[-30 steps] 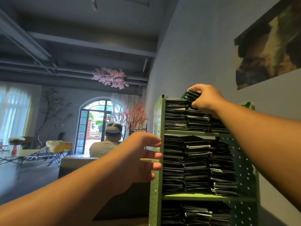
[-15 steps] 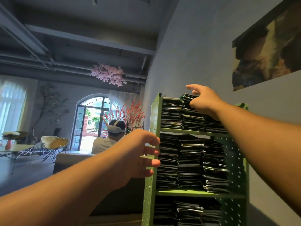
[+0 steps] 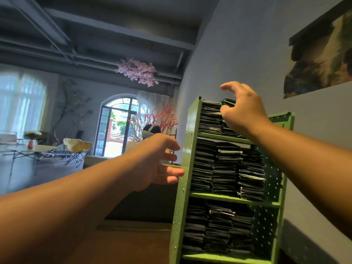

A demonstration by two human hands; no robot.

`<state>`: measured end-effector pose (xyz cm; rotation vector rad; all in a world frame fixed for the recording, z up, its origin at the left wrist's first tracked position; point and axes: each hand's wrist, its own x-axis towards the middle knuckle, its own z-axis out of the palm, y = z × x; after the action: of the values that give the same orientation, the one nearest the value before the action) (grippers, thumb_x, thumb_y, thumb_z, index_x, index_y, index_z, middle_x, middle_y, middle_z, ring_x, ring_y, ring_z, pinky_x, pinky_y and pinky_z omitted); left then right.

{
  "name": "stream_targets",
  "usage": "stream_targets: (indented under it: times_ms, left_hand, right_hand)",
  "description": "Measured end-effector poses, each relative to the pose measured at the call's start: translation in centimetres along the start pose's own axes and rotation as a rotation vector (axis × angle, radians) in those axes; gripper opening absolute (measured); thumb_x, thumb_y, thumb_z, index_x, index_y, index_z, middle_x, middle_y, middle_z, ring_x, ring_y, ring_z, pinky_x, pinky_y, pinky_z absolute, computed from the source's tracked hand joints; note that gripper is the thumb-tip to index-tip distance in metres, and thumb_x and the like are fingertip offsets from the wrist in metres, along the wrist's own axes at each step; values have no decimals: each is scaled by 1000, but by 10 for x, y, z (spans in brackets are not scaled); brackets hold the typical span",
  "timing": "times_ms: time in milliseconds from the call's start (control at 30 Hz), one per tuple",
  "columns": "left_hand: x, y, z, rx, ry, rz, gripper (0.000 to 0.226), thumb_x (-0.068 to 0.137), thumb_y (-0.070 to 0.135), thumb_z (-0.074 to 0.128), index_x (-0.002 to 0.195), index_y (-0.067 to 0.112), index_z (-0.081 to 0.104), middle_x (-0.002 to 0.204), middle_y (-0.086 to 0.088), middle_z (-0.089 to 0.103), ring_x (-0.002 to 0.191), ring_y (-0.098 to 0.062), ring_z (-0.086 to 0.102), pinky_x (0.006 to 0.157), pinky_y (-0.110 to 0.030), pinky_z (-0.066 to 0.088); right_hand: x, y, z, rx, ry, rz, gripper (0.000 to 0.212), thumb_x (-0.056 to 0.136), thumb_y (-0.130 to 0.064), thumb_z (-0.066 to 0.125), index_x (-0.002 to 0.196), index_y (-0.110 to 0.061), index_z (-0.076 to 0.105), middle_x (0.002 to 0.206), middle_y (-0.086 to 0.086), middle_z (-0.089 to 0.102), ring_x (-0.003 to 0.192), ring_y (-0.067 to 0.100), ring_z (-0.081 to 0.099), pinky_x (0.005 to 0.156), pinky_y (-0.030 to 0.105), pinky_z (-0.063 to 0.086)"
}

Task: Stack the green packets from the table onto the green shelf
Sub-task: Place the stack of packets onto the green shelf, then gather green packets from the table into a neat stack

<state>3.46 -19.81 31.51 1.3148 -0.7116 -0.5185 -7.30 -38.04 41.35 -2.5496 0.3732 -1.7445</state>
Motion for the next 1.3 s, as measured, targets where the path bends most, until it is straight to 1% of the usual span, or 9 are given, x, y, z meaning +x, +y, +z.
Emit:
stream_targets:
  times_ms: [133,267,400,500,767,933,1067,1200,1300]
  left_hand:
    - [-27,-16,-35,36,34,-30,32,93,17,57,124,10,56,111,-13,59,81,-34,73,72,-41,61]
    - [-52,-28,-74,83,100,-59,38,95,21,57,131,14,50,124,-17,57,92,-37,74,67,-39,63]
    - [-93,-58,-120,160,252,-120,33,96,20,57,128,15,52,127,-15,56,93,-39,73,64,-37,61]
    - [-119,-88,-147,196,348,-202,22,98,17,55,119,13,57,124,-12,57,84,-33,72,64,-36,58]
    - [-170,-162,-219,489,434,-329,9,91,7,54,91,16,57,78,-9,44,59,-20,44,55,-25,35]
    - [-192,-197,-263,885,452,-308,21,89,14,62,107,11,72,92,-8,66,76,-21,57,68,-30,44]
    - [-207,-221,-305,1216,453,-383,38,90,26,64,127,20,67,124,-5,70,104,-24,64,91,-36,53]
    - [-217,-250,-344,1257,495,-508,58,92,47,61,146,29,51,144,-6,59,125,-29,59,102,-39,50]
    - [-218,-267,-350,1225,478,-543,52,93,52,57,142,34,56,142,-3,61,124,-27,60,101,-36,50]
  right_hand:
    - [-46,-42,15,37,-77,-84,50,87,-4,58,135,-18,56,142,5,52,128,21,50,96,22,37]
    - [-88,-81,37,36,-208,-156,46,90,-8,60,134,-20,56,149,3,47,139,20,41,99,6,26]
    - [-145,-129,76,89,-438,-179,47,90,-12,62,135,-24,57,157,3,37,143,24,39,109,22,30]
    - [-187,-158,113,85,-633,-153,52,90,-20,63,141,-28,52,148,4,44,134,26,46,108,37,40]
    - [-309,-224,203,23,-1163,-183,60,94,-31,61,150,-31,41,139,12,44,117,32,57,97,41,52]
    - [-359,-250,242,-60,-1312,-190,63,95,-40,60,152,-39,34,147,13,41,126,37,52,100,46,52]
    - [-378,-266,260,-152,-1396,-233,60,102,-53,42,157,-46,19,166,15,10,145,49,24,114,60,35]
    - [-395,-282,265,-178,-1467,-260,55,107,-52,29,160,-38,20,168,22,-1,152,49,7,122,57,15]
    - [-401,-283,266,-221,-1461,-259,52,108,-50,30,156,-29,34,165,24,12,149,48,13,121,58,21]
